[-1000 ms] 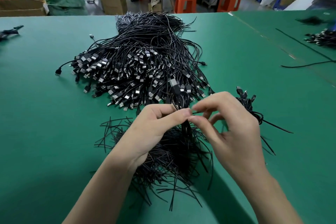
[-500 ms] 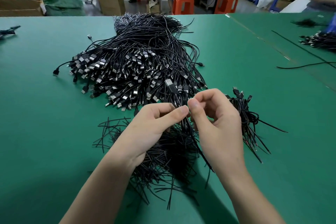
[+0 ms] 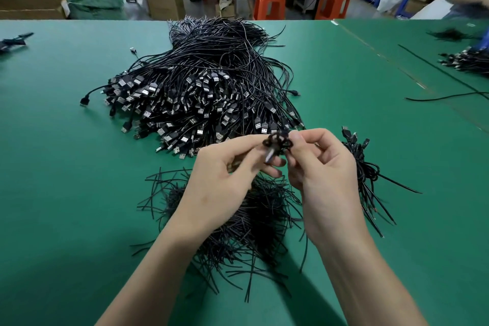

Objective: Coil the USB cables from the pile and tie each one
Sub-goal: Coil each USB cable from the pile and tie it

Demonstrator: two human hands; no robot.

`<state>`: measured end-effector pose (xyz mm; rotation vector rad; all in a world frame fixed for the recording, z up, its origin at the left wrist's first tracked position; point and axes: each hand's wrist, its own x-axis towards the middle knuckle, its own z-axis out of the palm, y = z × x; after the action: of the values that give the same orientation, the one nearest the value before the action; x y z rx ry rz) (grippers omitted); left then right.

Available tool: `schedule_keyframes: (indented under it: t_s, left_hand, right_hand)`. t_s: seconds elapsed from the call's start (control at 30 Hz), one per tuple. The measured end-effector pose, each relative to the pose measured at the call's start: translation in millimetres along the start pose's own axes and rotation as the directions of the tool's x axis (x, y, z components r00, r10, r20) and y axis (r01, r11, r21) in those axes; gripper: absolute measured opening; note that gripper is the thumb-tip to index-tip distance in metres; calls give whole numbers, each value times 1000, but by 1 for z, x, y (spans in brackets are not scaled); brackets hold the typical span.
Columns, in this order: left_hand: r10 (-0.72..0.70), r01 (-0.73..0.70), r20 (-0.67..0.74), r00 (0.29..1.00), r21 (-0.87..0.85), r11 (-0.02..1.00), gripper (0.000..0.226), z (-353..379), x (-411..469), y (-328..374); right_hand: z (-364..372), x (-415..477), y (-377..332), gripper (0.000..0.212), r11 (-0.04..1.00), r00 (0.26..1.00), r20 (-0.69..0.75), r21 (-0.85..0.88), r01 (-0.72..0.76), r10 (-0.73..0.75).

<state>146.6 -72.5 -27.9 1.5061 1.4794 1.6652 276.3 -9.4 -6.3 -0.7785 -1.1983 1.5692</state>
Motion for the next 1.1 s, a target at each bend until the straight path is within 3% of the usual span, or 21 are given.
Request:
schedule_keyframes:
  t_s: [0.17,0.3,0.4,0.47,0.6,0.7,0.83,0.93,1.03,1.1]
  left_hand:
    - [-105,100,-40,994,-121,988,14,-3,3,1]
    - [-134,127,-47,990,-138,982,45,-8,4,0]
    - [-58,60,-66,996,32,998,65,-9,3,2]
    - [47,-33,-61,997,211,977,59,-8,3,5]
    - [275,-235,-25,961,446,864,30,-6,2,8]
    - [321,-256,-39,946,517,817,27,-5,1,5]
    - [222,-207,4,975,369,906,34,-4,-1,5]
    - [101,-95,-20,995,178,979,23,-3,-2,7]
    - [-7,9,-43,999,58,998,9,-1,0,6]
    - [-55,54,-50,997,-32,998,19,1,1,3]
  right_hand:
    - [0,-3,4,20,984,995,-12,-144,101,-103]
    - [-1,-2,6,22,981,995,-27,-175,87,-93]
    - [-5,0,5,22,944,989,13,-299,142,-144]
    - [-6,1,5,21,934,991,13,-333,132,-135]
    - [-5,0,6,20,996,997,17,-32,-80,81]
    - [-4,-1,7,19,986,988,21,63,-157,156]
    - [-3,-1,6,24,989,991,-2,56,-133,134]
    - [-2,-1,5,19,992,992,-23,27,-119,120]
    - [-1,-2,4,21,998,998,-49,-36,-53,51]
    - [1,-4,3,22,996,997,-68,-90,21,-27]
